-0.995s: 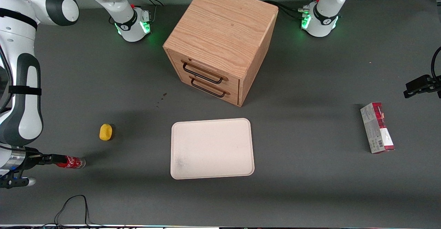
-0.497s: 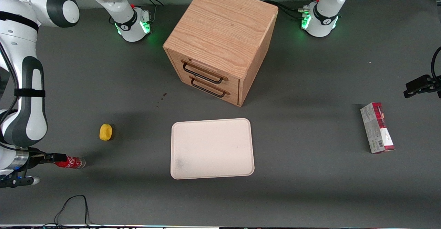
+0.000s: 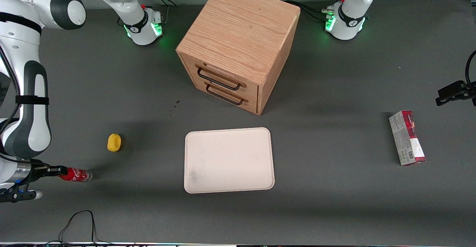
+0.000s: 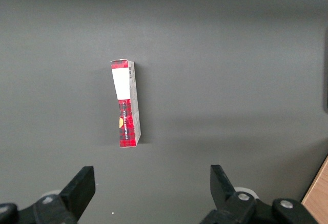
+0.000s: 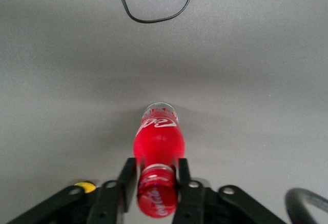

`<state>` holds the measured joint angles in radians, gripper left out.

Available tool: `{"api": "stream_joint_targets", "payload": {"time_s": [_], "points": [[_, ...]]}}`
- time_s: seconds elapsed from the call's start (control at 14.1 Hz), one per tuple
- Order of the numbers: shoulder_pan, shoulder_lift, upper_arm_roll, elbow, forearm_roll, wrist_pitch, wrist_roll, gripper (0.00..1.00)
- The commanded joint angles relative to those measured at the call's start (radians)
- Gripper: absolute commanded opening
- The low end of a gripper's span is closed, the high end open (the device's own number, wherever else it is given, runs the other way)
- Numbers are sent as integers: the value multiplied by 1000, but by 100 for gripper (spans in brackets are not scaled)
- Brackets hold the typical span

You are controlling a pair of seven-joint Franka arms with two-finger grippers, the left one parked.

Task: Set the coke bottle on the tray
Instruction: 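Lift the held bottle up off the table with the right gripper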

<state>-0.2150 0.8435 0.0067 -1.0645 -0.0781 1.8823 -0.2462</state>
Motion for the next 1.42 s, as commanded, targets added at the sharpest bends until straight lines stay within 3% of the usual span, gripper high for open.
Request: {"api": "stream_joint_targets", "payload": {"time_s": [0.0, 0.36, 0.71, 1.35], "points": [[0, -11, 1, -3, -12, 0, -22, 0], [5, -44, 1, -3, -14, -31, -16, 0], [22, -188, 3, -14, -6, -260, -8, 0], [22, -788, -2, -607, -2, -218, -18, 0]]}}
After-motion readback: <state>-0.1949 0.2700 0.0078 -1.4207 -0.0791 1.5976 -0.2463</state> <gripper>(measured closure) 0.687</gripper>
